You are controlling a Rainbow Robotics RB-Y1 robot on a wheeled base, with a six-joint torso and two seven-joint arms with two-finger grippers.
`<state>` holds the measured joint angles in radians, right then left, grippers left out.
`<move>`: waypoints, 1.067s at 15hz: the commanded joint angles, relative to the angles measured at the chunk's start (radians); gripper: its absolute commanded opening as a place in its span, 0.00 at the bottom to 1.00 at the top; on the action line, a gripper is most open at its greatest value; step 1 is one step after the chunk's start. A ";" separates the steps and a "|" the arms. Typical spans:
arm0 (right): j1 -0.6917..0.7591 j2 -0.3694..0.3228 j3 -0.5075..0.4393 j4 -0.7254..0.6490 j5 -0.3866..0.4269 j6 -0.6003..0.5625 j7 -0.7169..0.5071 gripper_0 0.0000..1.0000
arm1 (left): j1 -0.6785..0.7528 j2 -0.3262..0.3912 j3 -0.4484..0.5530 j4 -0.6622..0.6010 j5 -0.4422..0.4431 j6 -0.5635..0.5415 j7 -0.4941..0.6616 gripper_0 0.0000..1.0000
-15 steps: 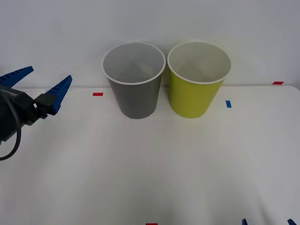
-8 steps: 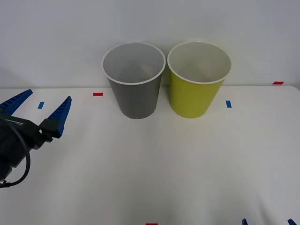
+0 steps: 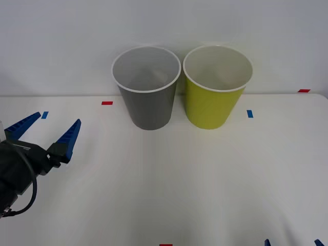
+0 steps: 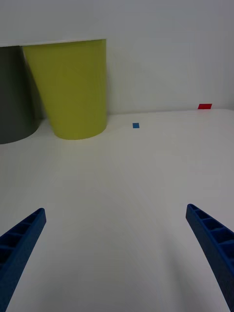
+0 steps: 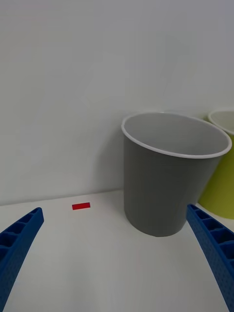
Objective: Put cans in the gray bin and PET bottles in the light green bin.
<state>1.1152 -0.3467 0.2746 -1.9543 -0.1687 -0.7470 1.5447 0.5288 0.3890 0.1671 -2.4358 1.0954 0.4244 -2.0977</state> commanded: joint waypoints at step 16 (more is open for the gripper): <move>0.000 0.000 0.000 0.000 0.000 0.000 0.000 1.00 | 0.283 0.131 -0.198 0.078 -0.497 -0.543 0.433 1.00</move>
<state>1.1152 -0.3467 0.2746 -1.9543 -0.1687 -0.7470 1.5447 0.7802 0.5082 0.0019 -2.3948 0.6370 -0.0454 -1.6808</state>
